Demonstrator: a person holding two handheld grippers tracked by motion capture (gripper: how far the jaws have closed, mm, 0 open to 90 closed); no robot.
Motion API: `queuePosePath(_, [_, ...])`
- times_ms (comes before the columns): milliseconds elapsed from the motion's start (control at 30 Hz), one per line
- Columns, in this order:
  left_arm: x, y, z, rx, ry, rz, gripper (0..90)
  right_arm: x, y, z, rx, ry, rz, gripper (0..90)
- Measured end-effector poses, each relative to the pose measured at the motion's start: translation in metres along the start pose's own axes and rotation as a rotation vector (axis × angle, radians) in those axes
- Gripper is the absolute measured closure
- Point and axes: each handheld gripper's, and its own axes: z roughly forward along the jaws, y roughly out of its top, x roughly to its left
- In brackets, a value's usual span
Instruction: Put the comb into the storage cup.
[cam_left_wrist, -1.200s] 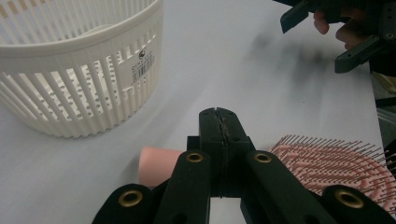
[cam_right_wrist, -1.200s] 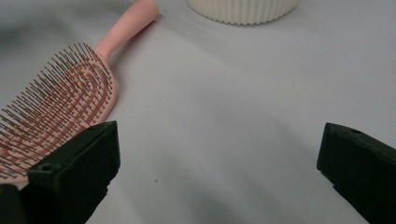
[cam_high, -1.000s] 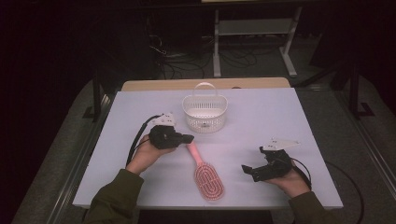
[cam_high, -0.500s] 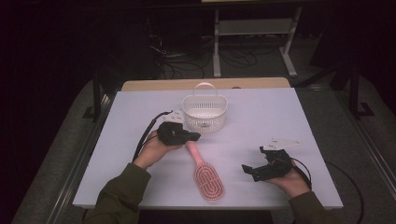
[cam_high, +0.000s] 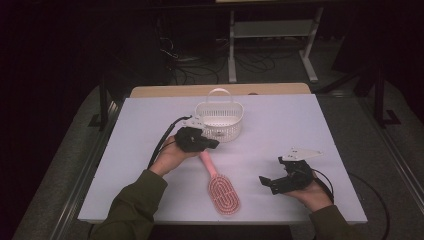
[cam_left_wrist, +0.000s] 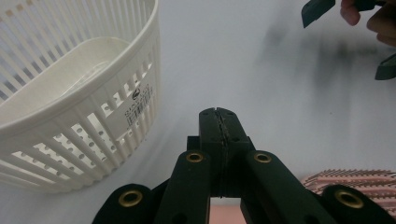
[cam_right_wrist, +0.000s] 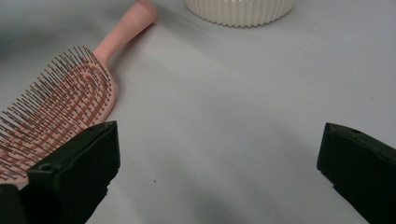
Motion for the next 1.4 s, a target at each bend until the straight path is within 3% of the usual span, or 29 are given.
queuePosePath(900, [0.016, -0.009, 0.028, 0.159, 0.051, 0.002, 90.0, -0.001, 0.0, -0.001, 0.0, -0.001, 0.004, 0.0])
queuePosePath(1400, [0.019, -0.014, 0.033, 0.251, 0.091, 0.03, 90.0, -0.001, 0.0, -0.001, -0.002, -0.002, 0.004, 0.0])
